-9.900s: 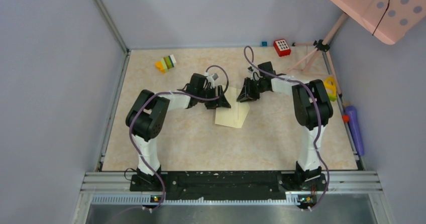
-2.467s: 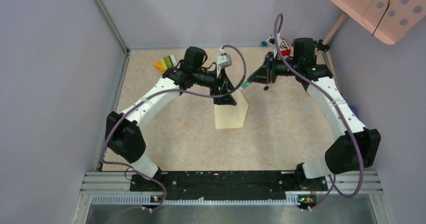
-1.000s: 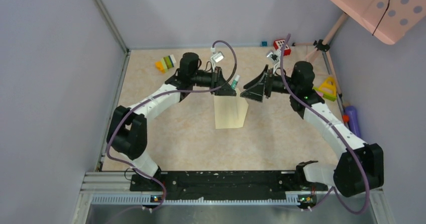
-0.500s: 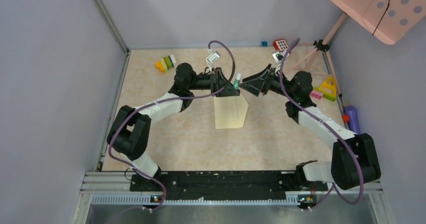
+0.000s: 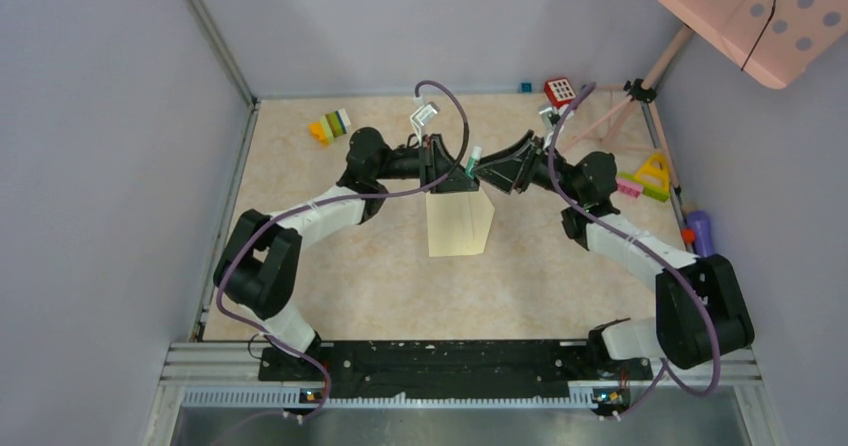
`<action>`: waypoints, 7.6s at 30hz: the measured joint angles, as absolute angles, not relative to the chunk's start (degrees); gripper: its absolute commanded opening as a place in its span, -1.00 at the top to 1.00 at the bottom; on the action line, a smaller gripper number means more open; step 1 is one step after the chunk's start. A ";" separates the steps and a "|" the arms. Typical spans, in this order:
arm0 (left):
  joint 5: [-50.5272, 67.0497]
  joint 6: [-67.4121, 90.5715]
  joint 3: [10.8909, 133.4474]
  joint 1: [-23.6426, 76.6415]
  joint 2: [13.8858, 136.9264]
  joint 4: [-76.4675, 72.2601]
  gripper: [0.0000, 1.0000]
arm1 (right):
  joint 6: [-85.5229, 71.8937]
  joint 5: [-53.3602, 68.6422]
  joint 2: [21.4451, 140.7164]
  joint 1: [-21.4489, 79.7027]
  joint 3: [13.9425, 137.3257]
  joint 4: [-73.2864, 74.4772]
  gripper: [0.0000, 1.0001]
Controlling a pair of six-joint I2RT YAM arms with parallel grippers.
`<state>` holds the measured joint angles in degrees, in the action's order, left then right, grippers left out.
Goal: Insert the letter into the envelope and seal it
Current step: Open the solid glue cap from the solid glue.
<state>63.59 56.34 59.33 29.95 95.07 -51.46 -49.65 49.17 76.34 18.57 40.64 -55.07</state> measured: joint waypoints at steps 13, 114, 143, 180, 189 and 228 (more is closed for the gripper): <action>63.83 56.38 58.81 30.09 95.15 -51.66 0.94 | -50.15 49.19 77.25 20.84 40.01 -58.72 0.71; 60.58 -1.04 78.11 33.19 93.97 20.45 1.00 | 4.69 66.50 80.58 22.57 57.52 16.23 -0.38; 48.88 67.72 52.88 20.18 89.23 -47.09 1.00 | -45.71 44.71 78.26 18.09 38.61 -62.39 -0.70; 41.95 74.83 46.04 22.39 89.65 -66.63 0.56 | -63.92 38.06 93.17 25.08 42.46 -80.55 1.00; 43.42 72.42 45.91 22.76 89.62 -65.12 -0.97 | -63.40 40.42 93.12 24.93 44.10 -78.00 1.00; 59.33 -4.69 62.02 29.30 83.15 6.55 -0.85 | 0.49 65.06 78.06 19.86 57.80 6.94 1.00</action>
<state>59.33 -4.69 62.02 29.30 83.15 6.55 0.49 65.06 78.06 19.86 57.80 6.94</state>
